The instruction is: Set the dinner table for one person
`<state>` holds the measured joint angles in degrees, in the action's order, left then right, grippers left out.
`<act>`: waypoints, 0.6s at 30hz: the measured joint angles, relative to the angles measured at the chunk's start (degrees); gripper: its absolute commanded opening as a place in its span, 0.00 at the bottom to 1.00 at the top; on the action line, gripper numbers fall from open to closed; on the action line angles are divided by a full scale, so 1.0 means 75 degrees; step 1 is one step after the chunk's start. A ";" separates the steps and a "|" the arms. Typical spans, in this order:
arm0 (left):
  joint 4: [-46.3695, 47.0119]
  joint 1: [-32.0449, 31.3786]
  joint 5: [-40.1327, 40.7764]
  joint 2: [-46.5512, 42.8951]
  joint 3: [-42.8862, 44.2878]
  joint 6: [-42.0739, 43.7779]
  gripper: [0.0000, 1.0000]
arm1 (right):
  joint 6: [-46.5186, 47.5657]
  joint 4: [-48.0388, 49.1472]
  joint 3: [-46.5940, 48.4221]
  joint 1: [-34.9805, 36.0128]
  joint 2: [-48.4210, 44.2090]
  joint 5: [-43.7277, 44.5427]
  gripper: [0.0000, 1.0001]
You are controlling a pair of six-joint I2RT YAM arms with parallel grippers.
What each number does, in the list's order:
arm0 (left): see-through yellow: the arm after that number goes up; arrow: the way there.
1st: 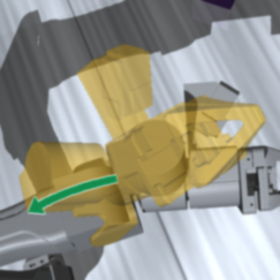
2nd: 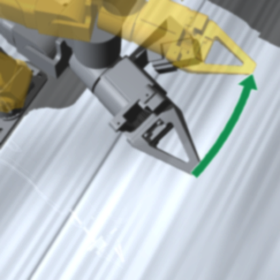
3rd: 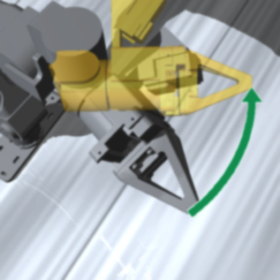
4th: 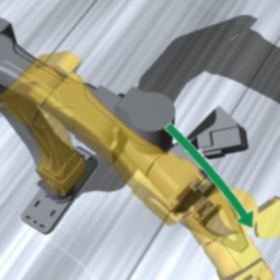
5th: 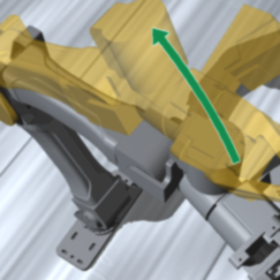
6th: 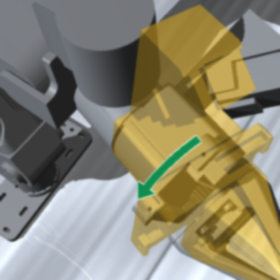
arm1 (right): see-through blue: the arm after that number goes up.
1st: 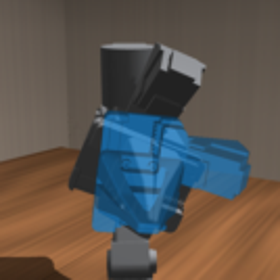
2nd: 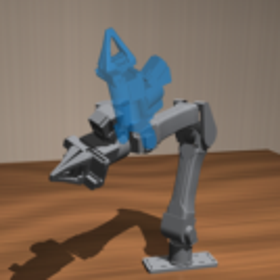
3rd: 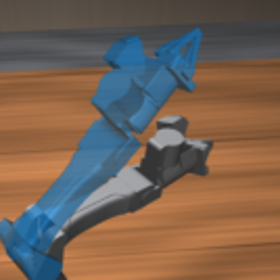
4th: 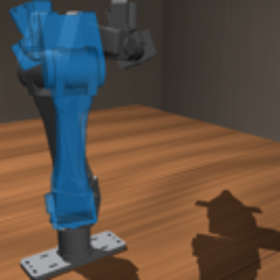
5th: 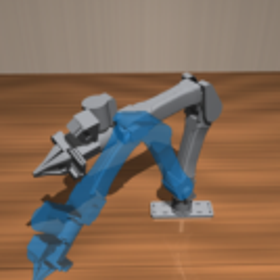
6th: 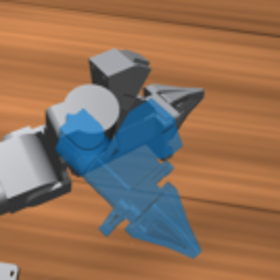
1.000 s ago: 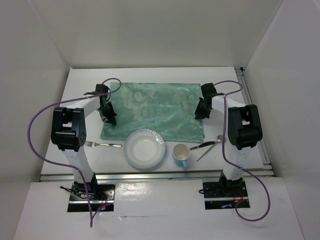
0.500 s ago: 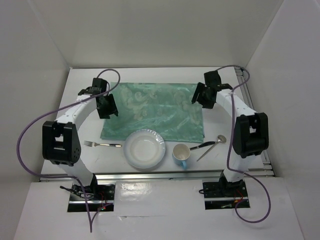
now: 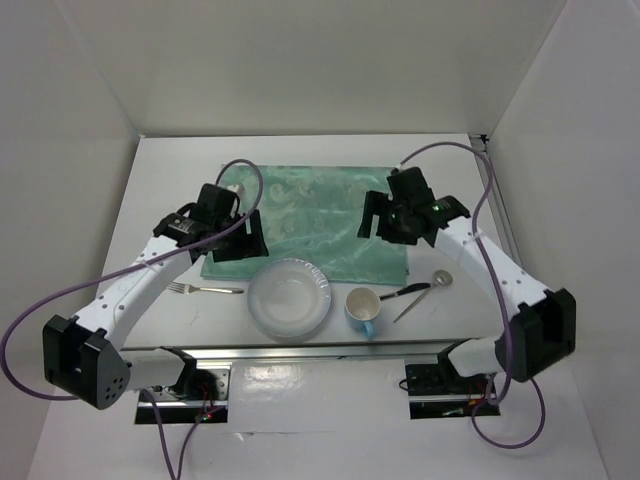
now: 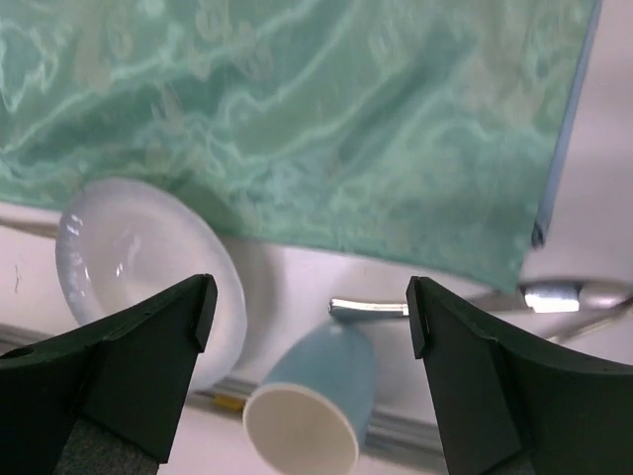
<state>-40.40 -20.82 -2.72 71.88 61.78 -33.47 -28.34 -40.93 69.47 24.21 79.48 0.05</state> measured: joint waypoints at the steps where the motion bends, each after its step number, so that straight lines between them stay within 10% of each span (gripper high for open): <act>1: -0.0076 -0.0093 0.0017 -0.0017 0.0061 -0.0003 0.83 | -0.0134 -0.0189 -0.0195 0.0079 -0.0280 0.0020 0.90; 18: -0.0554 -0.0268 0.0679 0.0009 0.0784 0.0003 0.88 | -0.2888 -0.1699 -0.2620 0.2081 -0.2477 0.0286 0.78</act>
<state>-44.56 -22.83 2.37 71.94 67.66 -33.45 -50.00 -53.67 49.82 39.81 60.90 2.20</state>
